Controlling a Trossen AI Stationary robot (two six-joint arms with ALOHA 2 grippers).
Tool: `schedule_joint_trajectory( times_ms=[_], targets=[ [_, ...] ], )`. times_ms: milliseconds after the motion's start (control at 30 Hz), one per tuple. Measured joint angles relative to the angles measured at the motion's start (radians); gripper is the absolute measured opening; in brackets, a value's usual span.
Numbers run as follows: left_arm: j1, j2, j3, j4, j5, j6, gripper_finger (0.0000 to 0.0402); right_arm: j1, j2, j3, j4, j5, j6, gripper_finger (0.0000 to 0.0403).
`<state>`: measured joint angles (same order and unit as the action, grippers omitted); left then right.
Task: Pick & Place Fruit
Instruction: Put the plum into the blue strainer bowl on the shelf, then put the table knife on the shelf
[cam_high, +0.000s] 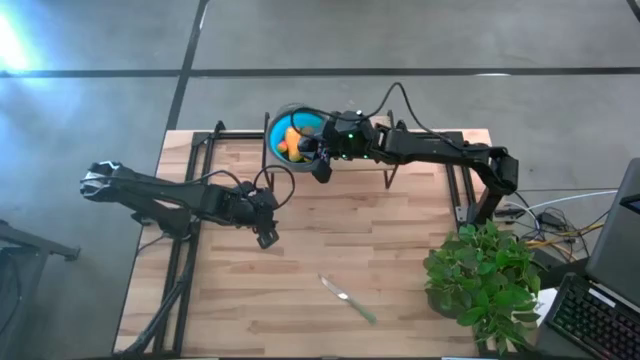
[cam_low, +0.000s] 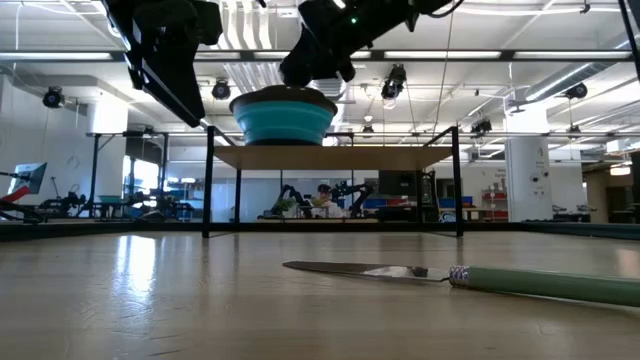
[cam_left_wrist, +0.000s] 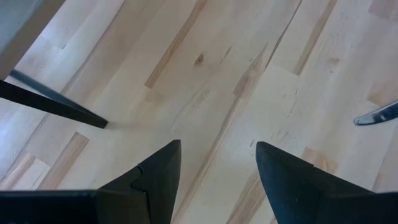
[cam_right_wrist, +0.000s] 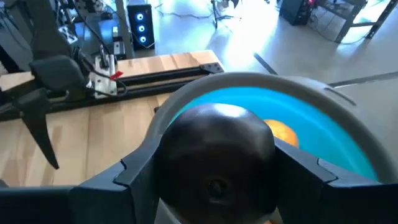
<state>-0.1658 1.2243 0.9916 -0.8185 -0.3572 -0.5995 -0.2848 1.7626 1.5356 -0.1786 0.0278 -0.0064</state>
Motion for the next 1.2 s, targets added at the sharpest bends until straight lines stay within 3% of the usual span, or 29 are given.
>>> schedule_joint_trajectory(
  times_ms=[100, 733, 933, 1200],
  targets=[
    [0.0, 0.0, 0.0, 0.0, 0.0, 0.001, 0.0213, 0.0, 0.008, 0.0, -0.004, -0.001, -0.001, 0.0235],
    [0.0, 0.0, 0.0, 0.0, 0.0, 0.002, 0.0213, -0.006, 0.018, 0.022, -0.03, 0.002, -0.001, 0.0362],
    [0.0, 0.0, 0.0, 0.0, 0.0, 0.001, 0.0213, 0.004, 0.007, 0.096, -0.171, 0.002, -0.013, 0.0358],
    [0.0, 0.0, 0.0, -0.002, 0.0, 0.019, 0.0213, 0.079, -0.037, 0.133, -0.306, -0.001, -0.029, 0.0322]
  ],
)
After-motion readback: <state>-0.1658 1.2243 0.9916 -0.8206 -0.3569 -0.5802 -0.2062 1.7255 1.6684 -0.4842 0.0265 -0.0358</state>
